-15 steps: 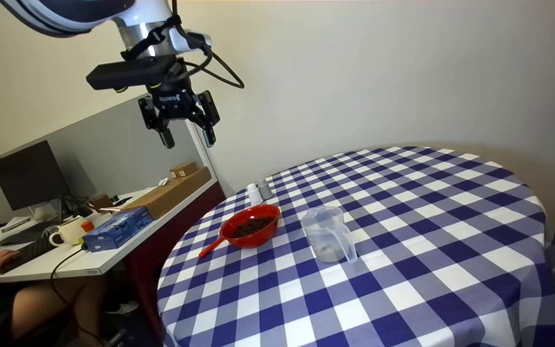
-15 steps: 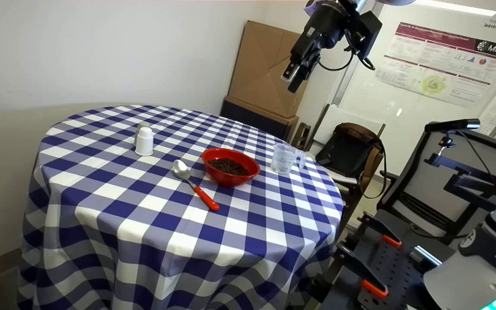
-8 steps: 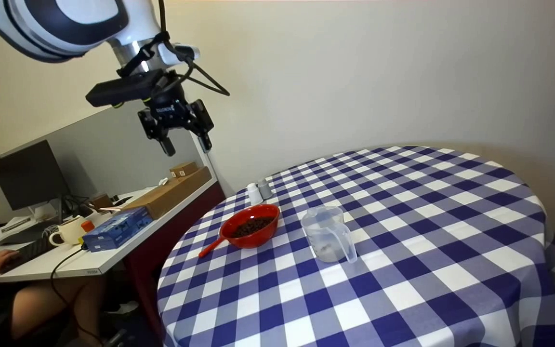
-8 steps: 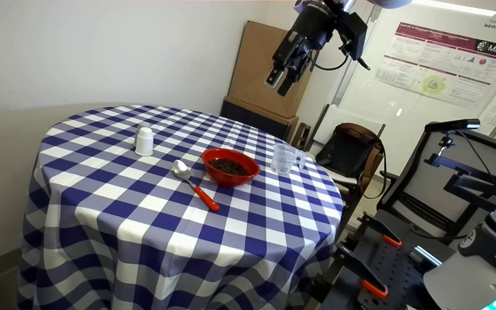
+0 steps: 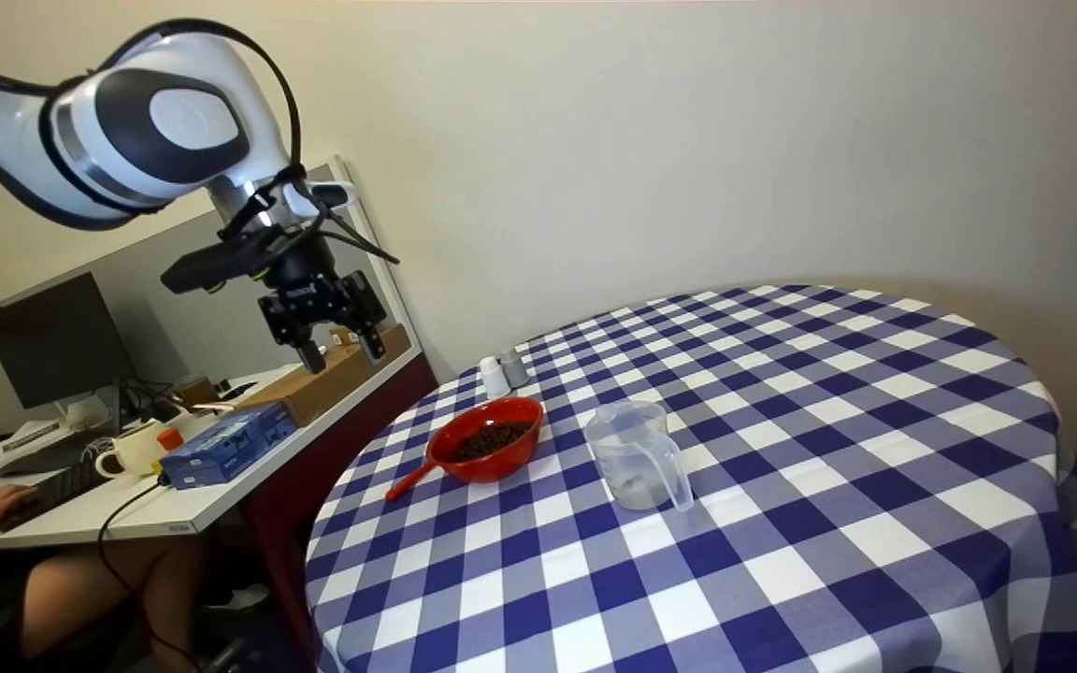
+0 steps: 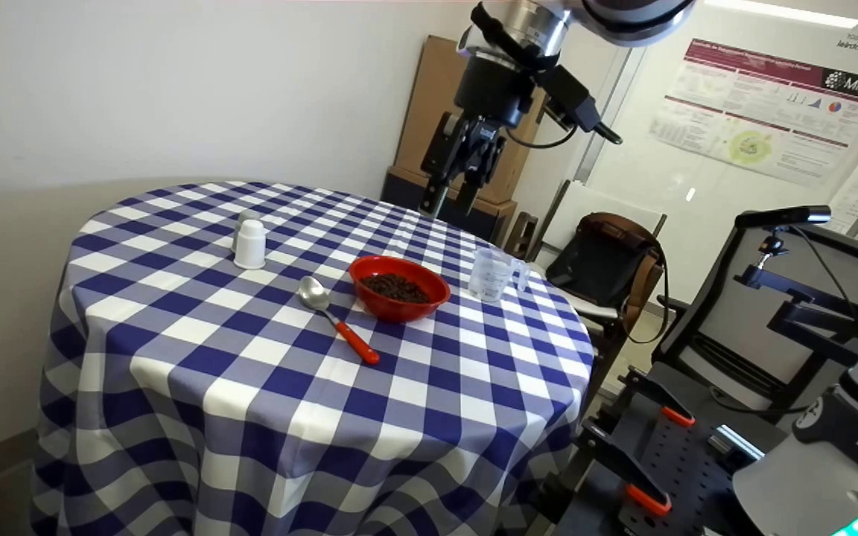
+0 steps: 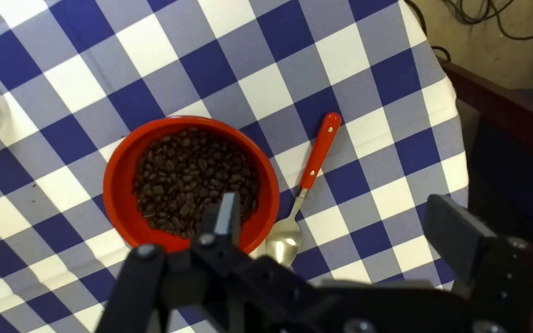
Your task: Use the spoon on the table to scoop some of the contents in the red bowl into the clear jug then put the spoon in the red bowl
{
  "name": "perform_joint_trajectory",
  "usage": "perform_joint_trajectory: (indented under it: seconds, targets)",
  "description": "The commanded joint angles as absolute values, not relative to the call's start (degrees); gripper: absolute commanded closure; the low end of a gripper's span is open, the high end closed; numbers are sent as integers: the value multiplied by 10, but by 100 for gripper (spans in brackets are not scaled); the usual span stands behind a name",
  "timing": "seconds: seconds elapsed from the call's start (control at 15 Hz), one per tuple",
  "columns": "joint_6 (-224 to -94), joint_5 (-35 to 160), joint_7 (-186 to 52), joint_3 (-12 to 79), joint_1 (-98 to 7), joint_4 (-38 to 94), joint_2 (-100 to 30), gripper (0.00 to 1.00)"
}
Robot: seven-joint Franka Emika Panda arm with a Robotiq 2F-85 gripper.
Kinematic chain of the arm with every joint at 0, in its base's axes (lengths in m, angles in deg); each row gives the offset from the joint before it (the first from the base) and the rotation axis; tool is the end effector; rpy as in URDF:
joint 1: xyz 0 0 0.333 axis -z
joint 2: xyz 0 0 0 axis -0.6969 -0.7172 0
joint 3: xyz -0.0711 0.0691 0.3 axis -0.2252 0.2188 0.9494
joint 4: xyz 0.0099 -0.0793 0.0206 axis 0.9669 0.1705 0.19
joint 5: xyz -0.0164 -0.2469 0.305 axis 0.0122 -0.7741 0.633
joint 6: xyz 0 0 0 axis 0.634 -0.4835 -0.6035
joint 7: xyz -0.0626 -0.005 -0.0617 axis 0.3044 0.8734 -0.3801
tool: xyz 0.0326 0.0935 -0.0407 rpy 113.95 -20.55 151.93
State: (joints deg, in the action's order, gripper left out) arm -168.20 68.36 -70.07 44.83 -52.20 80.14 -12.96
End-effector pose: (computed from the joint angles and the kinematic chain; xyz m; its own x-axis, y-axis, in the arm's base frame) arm 0.4451 0.1234 0.3175 0.9759 0.2028 0.0807 0.2053 -0.9784 -0.0233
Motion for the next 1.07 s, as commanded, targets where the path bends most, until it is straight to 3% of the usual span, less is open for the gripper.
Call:
perform_joint_trajectory:
  seconds: [0.0,1.0]
  targets:
    - [-1701,653,-650,458,-520,778,-178,0]
    - [-1755,543,-502,414,-572,687,-365,0]
